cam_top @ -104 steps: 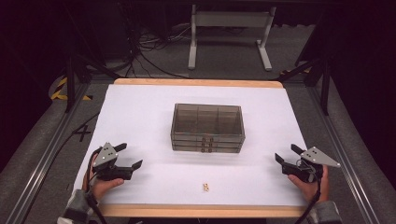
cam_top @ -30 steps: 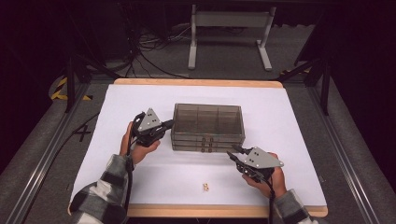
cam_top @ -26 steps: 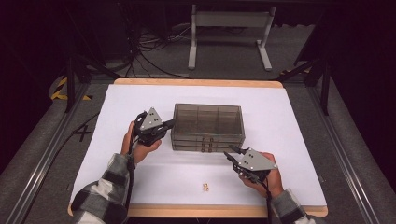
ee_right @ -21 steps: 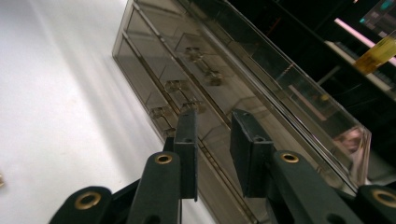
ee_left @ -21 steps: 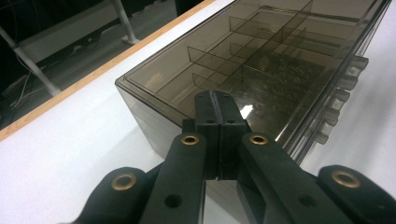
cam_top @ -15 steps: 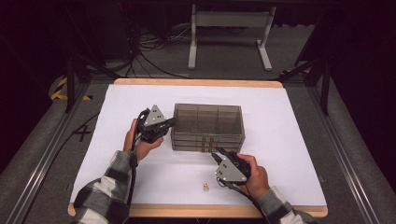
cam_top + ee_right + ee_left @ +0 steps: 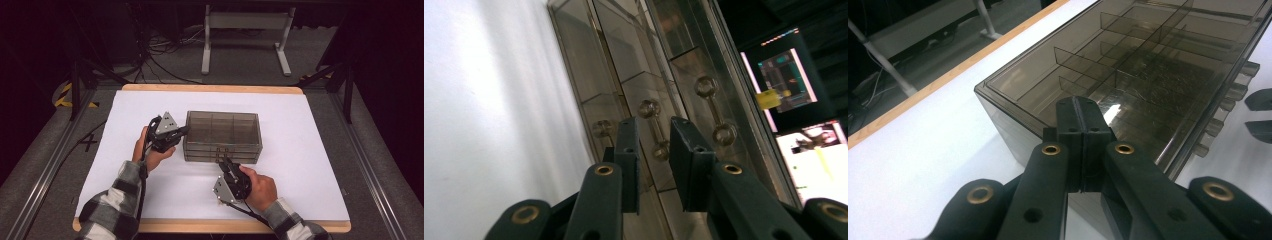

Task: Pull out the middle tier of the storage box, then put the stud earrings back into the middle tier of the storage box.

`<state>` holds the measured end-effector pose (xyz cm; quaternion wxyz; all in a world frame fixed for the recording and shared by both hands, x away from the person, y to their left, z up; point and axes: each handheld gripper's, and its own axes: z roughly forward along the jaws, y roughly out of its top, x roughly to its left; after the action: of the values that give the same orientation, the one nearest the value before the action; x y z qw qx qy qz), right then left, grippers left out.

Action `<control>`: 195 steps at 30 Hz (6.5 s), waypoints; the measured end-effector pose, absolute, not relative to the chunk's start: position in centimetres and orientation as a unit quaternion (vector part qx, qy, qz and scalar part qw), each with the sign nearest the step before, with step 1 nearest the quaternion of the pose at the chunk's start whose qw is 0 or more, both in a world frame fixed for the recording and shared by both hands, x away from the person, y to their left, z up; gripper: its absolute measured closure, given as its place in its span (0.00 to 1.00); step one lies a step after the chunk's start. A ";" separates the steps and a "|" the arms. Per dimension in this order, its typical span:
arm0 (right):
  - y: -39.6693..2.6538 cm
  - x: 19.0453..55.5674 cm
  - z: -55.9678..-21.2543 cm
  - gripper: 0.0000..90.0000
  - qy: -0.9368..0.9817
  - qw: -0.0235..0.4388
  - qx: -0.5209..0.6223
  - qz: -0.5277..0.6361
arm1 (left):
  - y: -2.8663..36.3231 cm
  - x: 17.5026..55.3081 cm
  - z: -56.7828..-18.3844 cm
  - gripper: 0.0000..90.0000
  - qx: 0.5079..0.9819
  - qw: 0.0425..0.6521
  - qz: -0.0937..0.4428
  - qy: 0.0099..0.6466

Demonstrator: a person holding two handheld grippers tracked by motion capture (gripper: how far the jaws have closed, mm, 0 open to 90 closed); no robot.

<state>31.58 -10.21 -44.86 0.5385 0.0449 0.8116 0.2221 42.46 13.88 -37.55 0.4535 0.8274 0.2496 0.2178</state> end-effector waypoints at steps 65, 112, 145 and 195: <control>-7.5 30.6 -46.3 0.90 0.783 0.616 0.016 0.090 | 13.9 42.3 -37.6 1.00 0.826 0.456 0.222 0.245; -24.8 30.7 -41.6 0.79 0.790 0.362 0.265 0.418 | 16.9 36.2 -42.6 0.69 0.836 0.481 0.165 0.207; -23.5 33.7 -43.5 0.73 0.806 0.284 0.275 0.440 | 15.7 37.3 -43.9 0.64 0.848 0.461 0.158 0.208; -24.0 33.7 -43.5 0.90 0.807 0.273 0.289 0.437 | 15.9 37.5 -43.9 0.88 0.855 0.449 0.156 0.210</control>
<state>33.69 -23.97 -43.47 0.2734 0.2893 0.8066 0.4369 37.52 15.91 -43.91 0.4487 0.8546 0.2098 0.1557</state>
